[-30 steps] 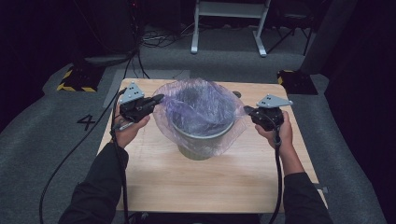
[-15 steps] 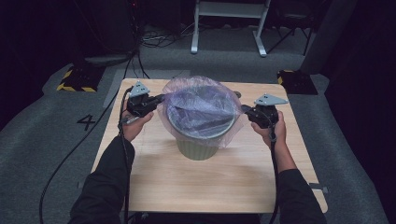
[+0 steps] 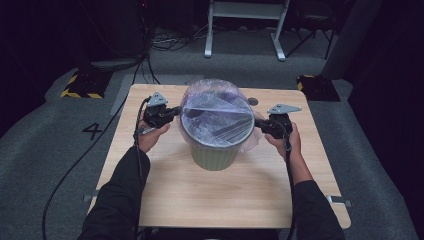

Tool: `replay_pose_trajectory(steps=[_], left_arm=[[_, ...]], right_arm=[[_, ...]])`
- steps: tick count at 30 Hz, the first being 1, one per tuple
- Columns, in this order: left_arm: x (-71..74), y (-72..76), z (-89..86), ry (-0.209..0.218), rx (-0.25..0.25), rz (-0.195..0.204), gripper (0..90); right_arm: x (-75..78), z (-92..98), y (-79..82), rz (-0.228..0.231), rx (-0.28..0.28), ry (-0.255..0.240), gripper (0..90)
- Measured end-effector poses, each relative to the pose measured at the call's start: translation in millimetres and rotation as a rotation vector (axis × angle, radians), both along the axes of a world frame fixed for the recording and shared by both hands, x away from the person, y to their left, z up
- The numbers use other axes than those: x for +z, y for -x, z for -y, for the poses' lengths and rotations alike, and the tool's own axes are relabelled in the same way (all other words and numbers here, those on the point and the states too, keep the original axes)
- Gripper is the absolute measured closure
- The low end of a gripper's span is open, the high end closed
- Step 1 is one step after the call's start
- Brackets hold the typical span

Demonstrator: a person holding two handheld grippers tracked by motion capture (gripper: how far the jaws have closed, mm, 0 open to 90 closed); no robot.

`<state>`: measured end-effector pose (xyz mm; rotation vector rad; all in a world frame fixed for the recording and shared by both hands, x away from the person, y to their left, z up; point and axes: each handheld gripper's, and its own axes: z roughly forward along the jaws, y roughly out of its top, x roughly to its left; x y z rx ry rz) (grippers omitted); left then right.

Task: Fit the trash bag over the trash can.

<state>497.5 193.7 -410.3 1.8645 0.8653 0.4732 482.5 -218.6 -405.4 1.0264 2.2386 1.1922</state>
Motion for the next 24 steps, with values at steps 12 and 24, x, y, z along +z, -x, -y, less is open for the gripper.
replay_pose_trajectory(steps=[12,24], left_arm=[[14.7,37.4,-24.0,0.068,0.004,0.093,37.1],[19.9,105.3,-24.1,-0.005,-0.172,0.166,17.8]], right_arm=[[7.3,12.8,18.8,0.054,-0.035,0.040,60.5],[24.8,31.0,61.8,0.185,0.013,0.019,37.5]])
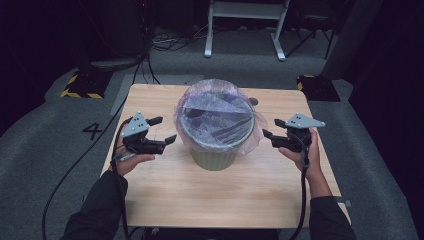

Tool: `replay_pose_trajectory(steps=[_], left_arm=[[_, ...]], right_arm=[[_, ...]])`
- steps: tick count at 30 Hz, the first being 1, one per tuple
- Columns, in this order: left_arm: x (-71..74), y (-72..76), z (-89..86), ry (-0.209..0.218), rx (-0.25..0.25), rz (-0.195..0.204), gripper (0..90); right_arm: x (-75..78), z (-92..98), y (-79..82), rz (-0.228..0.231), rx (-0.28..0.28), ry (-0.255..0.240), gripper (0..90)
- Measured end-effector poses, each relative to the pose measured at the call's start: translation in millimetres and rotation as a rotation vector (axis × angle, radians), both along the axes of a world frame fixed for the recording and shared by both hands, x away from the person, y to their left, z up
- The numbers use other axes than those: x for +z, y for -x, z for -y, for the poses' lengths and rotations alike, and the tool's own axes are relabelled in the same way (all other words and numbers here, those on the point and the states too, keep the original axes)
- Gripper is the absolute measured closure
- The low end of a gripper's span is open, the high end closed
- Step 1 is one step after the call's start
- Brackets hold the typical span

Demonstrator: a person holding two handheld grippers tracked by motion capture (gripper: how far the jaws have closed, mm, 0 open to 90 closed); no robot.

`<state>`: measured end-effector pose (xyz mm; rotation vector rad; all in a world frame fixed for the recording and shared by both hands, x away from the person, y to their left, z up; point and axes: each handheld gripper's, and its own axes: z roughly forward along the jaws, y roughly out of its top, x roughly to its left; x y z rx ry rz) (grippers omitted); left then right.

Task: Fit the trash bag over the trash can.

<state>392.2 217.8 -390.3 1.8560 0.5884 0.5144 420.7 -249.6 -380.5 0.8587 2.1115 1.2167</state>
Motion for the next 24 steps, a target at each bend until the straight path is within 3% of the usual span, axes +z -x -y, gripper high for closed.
replay_pose_trajectory(steps=[4,9,12,15,20,24], left_arm=[[-0.9,14.0,10.9,-0.015,-0.046,0.009,16.0],[-2.5,20.6,28.1,-0.051,-0.055,0.020,18.0],[-2.4,18.4,35.3,-0.075,-0.041,0.032,30.3],[-3.2,13.2,38.3,-0.067,-0.048,0.028,45.6],[-7.9,6.1,40.0,-0.082,-0.062,0.015,65.9],[-9.9,5.2,41.2,-0.098,-0.070,0.019,80.2]], right_arm=[[2.6,-1.1,19.2,0.054,0.043,-0.010,32.8],[2.0,-14.1,41.0,0.119,0.103,0.012,25.8],[-1.4,-27.2,48.9,0.145,0.124,0.049,24.0],[-8.3,-41.5,53.2,0.161,0.140,0.094,24.8],[-20.8,-55.1,53.9,0.182,0.164,0.119,27.6],[-24.0,-62.3,56.9,0.219,0.194,0.111,43.2]])
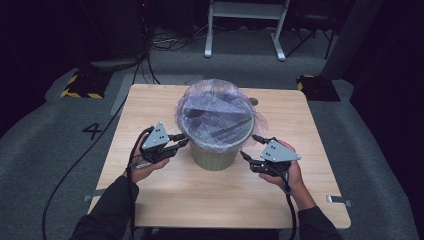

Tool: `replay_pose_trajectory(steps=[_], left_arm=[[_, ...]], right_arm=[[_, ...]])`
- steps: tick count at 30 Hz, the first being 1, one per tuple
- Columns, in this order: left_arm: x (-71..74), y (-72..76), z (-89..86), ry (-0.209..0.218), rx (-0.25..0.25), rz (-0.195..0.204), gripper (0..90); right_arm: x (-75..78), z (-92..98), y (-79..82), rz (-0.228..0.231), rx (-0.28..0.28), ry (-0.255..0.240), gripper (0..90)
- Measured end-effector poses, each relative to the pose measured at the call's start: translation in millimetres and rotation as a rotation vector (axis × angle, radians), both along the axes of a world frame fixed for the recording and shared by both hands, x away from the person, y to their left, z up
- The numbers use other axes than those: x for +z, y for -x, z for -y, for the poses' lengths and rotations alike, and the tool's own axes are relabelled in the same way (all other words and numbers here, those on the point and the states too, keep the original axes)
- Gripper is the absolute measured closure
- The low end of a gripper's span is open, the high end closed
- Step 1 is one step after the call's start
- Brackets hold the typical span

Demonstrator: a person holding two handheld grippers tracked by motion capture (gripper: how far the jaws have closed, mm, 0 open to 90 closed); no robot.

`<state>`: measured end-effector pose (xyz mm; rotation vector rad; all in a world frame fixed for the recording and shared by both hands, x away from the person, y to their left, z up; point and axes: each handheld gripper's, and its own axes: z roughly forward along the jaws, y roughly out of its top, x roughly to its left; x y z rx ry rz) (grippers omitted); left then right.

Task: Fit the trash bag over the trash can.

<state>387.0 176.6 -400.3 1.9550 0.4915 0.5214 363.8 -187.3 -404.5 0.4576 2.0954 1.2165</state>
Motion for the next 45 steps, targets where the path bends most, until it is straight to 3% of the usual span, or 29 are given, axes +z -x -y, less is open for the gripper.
replay_pose_trajectory(steps=[2,4,7,9,14,23,30,31,33,35,36,38,41,45], left_arm=[[-0.7,-0.2,1.1,-0.013,-0.002,0.003,85.4],[-1.2,0.0,1.2,-0.017,-0.005,0.008,89.3],[-2.3,0.3,1.0,-0.031,-0.009,0.006,89.8],[-4.6,0.9,1.3,-0.044,-0.016,0.006,89.9],[-12.6,0.8,2.8,-0.075,-0.017,-0.010,89.9],[-33.3,-9.0,4.7,-0.138,-0.008,-0.052,89.9],[-46.2,-13.4,1.4,-0.124,0.004,-0.085,89.4],[-46.6,-13.6,1.0,-0.125,0.016,-0.085,82.1],[-46.6,-11.8,-1.8,-0.116,0.010,-0.082,77.0],[-44.3,-8.0,-4.5,-0.110,0.014,-0.071,69.5],[-42.9,-6.0,-6.2,-0.103,0.002,-0.063,71.6],[-39.1,-0.7,-9.1,-0.090,-0.004,-0.050,77.6],[-34.8,2.6,-11.0,-0.089,-0.003,-0.038,81.0],[-33.8,3.3,-12.7,-0.082,0.002,-0.045,79.7]], right_arm=[[-0.2,-3.0,1.2,0.021,-0.011,0.013,51.5],[-0.6,-4.9,2.3,0.025,0.013,0.015,64.0],[-2.2,-7.3,4.2,0.037,0.030,0.040,82.0],[-3.3,-8.1,5.2,0.033,0.042,0.049,89.2],[-8.5,-6.7,4.8,0.003,0.052,0.065,90.0],[-29.3,2.5,-7.9,-0.105,0.035,0.060,90.0],[-39.5,9.1,-17.4,-0.160,0.014,0.046,90.0],[-40.3,9.7,-18.2,-0.171,0.006,0.046,90.0],[-41.2,10.7,-19.5,-0.180,0.002,0.046,90.0],[-40.5,12.3,-19.4,-0.182,-0.001,0.039,85.7],[-39.0,13.7,-18.3,-0.176,-0.006,0.036,81.4],[-36.2,16.2,-16.2,-0.180,-0.005,0.021,60.3],[-30.3,22.5,-11.1,-0.192,-0.016,0.044,38.5],[-24.0,37.8,-2.2,-0.182,-0.046,0.029,27.3]])
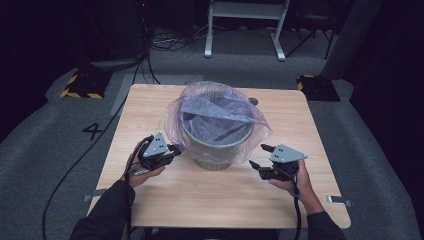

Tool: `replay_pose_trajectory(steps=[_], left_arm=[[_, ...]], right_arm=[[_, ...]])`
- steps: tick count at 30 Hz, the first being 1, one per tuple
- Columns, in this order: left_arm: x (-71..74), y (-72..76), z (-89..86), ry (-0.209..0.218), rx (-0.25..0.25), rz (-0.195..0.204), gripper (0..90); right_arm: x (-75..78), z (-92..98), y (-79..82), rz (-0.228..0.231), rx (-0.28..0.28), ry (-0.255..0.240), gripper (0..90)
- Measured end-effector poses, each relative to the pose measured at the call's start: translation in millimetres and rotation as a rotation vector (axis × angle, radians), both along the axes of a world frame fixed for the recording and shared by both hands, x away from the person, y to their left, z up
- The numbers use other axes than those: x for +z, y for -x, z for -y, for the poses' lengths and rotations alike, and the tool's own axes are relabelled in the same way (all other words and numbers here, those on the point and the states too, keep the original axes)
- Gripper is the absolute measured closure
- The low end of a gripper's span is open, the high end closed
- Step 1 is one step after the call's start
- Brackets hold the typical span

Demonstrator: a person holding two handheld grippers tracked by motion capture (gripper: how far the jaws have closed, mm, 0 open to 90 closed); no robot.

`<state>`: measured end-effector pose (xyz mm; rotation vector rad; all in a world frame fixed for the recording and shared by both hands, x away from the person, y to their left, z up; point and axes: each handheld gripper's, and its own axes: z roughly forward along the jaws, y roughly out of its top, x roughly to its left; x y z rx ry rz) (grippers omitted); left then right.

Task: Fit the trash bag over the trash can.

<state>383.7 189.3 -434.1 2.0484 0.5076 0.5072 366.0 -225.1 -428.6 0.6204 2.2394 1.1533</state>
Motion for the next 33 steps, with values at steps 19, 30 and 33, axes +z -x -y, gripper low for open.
replay_pose_trajectory(steps=[19,30,33], left_arm=[[23.4,19.0,-28.7,0.184,0.043,-0.003,15.5],[27.2,8.3,4.0,0.132,0.007,0.009,15.6],[27.6,5.2,8.7,0.123,0.016,0.015,18.5]], right_arm=[[92.9,6.3,7.2,0.254,-0.034,-0.086,29.9],[114.8,-28.2,-40.2,0.185,0.041,0.015,29.7],[110.1,-35.0,-51.2,0.147,0.055,0.079,30.2]])
